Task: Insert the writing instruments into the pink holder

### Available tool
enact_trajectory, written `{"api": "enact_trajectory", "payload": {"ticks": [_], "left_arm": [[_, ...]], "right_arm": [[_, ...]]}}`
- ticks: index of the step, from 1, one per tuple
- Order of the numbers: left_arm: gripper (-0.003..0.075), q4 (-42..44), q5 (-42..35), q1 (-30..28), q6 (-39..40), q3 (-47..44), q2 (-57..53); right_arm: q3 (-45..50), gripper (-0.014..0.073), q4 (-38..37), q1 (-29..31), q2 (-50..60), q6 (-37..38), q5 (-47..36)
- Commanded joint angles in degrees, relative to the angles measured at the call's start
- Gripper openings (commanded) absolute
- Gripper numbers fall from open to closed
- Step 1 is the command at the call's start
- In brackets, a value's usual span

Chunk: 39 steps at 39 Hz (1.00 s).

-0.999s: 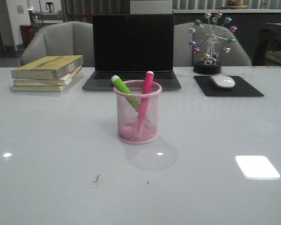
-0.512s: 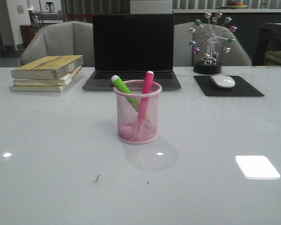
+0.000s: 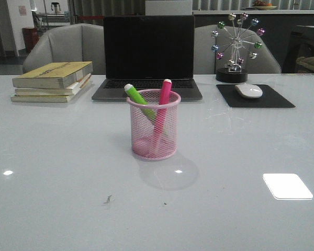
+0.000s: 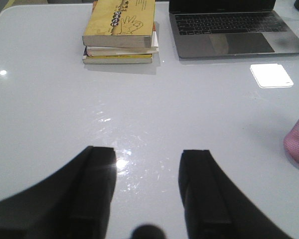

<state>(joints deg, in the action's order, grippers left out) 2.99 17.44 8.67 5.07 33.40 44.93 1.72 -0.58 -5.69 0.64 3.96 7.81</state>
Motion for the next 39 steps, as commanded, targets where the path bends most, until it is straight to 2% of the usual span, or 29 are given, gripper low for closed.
{"api": "enact_trajectory", "payload": {"ticks": [1, 21, 25, 32, 35, 39], "left_arm": [[0.0363, -0.3, -4.9, -0.1, 0.3, 1.6, -0.4], [0.0362, 0.1, -5.2, -0.1, 0.3, 1.5, -1.9], [0.0307, -0.3, -5.0, -0.1, 0.3, 1.1, -4.3], [0.0084, -4.2, -5.0, -0.1, 0.2, 0.8, -10.3], [0.0100, -4.0, -5.0, -0.1, -0.2, 0.8, -13.0], [0.0100, -4.4, -5.3, -0.1, -4.6, 0.2, -16.8]], "right_arm": [[0.1, 0.0022, -0.6, 0.2, 1.0, -0.6, -4.8], [0.1, 0.0022, -0.6, 0.2, 1.0, -0.6, -4.8], [0.1, 0.0022, -0.6, 0.2, 1.0, -0.6, -4.8], [0.1, 0.0022, -0.6, 0.2, 1.0, -0.6, -4.8], [0.1, 0.0022, -0.6, 0.2, 1.0, -0.6, -4.8], [0.1, 0.0022, -0.6, 0.2, 1.0, -0.6, -4.8]]}}
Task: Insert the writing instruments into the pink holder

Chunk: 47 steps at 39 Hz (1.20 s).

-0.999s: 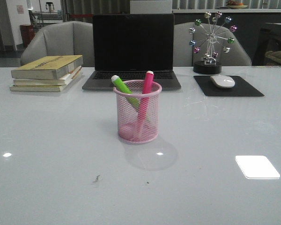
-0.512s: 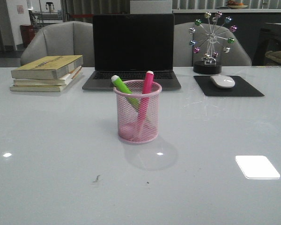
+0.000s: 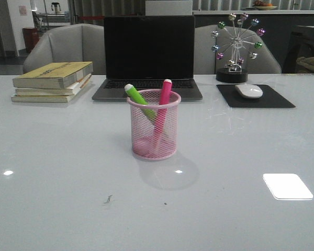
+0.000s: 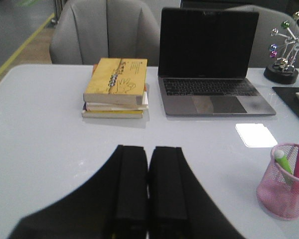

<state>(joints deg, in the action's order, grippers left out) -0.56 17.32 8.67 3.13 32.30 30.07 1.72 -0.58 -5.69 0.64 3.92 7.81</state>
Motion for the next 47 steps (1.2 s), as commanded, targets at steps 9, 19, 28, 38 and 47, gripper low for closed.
{"api": "enact_trajectory", "payload": {"ticks": [9, 19, 28, 38, 47], "left_arm": [[0.0100, -2.4, -6.3, -2.7, -6.9, -4.8, -12.2], [0.0099, -2.8, -9.2, -11.4, -6.9, -14.3, -27.7], [0.0099, -2.9, -7.8, -11.2, -6.8, -18.6, -31.5], [0.0099, -2.9, -7.6, -7.3, -6.8, -23.3, -31.7], [0.0099, -2.9, -7.8, -7.1, -6.8, -29.4, -31.7]], "right_arm": [[0.1, 0.0022, -0.6, 0.2, 1.0, -0.5, -4.8], [0.1, 0.0022, -0.6, 0.2, 1.0, -0.5, -4.8], [0.1, 0.0022, -0.6, 0.2, 1.0, -0.5, -4.8], [0.1, 0.0022, -0.6, 0.2, 1.0, -0.5, -4.8], [0.1, 0.0022, -0.6, 0.2, 1.0, -0.5, -4.8]]}}
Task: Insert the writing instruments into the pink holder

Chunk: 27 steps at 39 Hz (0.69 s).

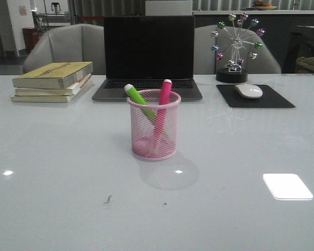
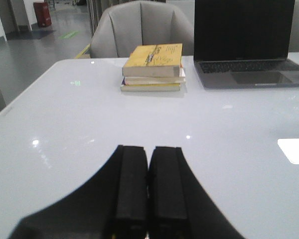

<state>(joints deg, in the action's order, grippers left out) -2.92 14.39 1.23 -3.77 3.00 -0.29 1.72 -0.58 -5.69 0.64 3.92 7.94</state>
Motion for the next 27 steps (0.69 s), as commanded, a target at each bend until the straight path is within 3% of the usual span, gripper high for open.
{"api": "enact_trajectory", "payload": {"ticks": [1, 7, 27], "left_arm": [[0.0099, -0.6, -5.0, 0.4, 0.1, -0.5, -1.4], [0.0099, -0.6, -8.9, 0.4, 0.1, -3.5, -1.4], [0.0099, -2.1, -9.4, 0.4, 0.1, -3.5, -1.4]], "right_arm": [[0.1, 0.0022, -0.6, 0.2, 1.0, -0.5, -4.9], [0.1, 0.0022, -0.6, 0.2, 1.0, -0.5, -4.9], [0.1, 0.0022, -0.6, 0.2, 1.0, -0.5, -4.9]]}}
